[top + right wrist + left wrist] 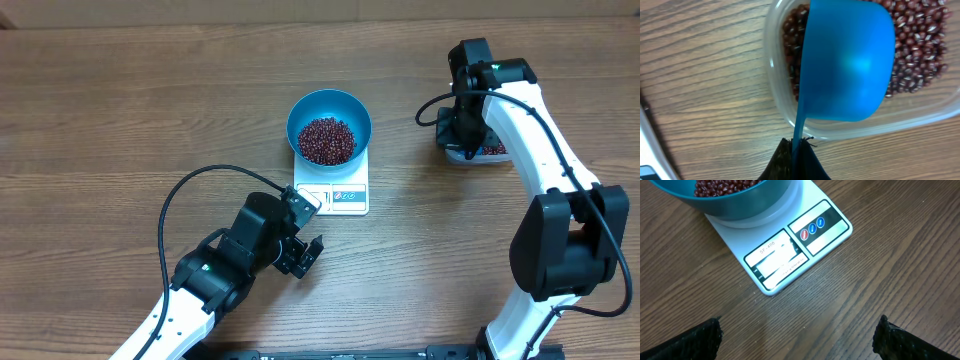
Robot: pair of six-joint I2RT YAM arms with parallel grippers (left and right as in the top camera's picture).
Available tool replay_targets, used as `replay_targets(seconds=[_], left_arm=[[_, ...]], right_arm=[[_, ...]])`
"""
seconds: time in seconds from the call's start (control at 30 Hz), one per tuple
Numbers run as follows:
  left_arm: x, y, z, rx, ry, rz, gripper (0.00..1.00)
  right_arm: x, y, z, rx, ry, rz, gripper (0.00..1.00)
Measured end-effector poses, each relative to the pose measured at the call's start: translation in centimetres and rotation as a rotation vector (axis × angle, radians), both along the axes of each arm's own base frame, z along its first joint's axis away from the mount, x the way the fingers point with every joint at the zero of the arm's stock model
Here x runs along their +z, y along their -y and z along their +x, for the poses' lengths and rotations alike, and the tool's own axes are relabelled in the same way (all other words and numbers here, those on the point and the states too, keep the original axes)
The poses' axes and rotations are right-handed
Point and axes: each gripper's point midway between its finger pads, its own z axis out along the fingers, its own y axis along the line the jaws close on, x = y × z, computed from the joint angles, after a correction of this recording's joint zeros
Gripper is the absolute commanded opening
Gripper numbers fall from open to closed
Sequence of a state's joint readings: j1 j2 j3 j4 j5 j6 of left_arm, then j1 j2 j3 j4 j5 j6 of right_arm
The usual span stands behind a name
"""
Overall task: Scoop item into bowl and weigh 150g on scale
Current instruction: 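Dip the scoop into the red beans and drag it to fill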
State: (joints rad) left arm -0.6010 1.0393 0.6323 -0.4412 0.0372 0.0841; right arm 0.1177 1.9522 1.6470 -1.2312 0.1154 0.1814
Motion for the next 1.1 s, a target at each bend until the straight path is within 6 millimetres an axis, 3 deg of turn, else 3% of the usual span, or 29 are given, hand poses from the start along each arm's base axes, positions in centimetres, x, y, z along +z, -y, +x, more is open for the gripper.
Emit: replay_targets(seconds=[0.3, 0.73, 1.1], left_arm=[[0.0, 0.0, 0.0, 0.0, 0.0, 0.0, 1.0], [0.0, 0.0, 0.0, 0.0, 0.0, 0.0, 1.0], [0.0, 0.0, 0.0, 0.0, 0.0, 0.0, 1.0]], right_arm=[[0.0, 0.3, 0.2, -0.022, -0.001, 0.081, 0.04], [0.7, 2.6, 0.2, -0.065, 0.01, 0.395, 0.04], [1.1, 4.3, -0.5, -0.096, 0.004, 0.483, 0.04]])
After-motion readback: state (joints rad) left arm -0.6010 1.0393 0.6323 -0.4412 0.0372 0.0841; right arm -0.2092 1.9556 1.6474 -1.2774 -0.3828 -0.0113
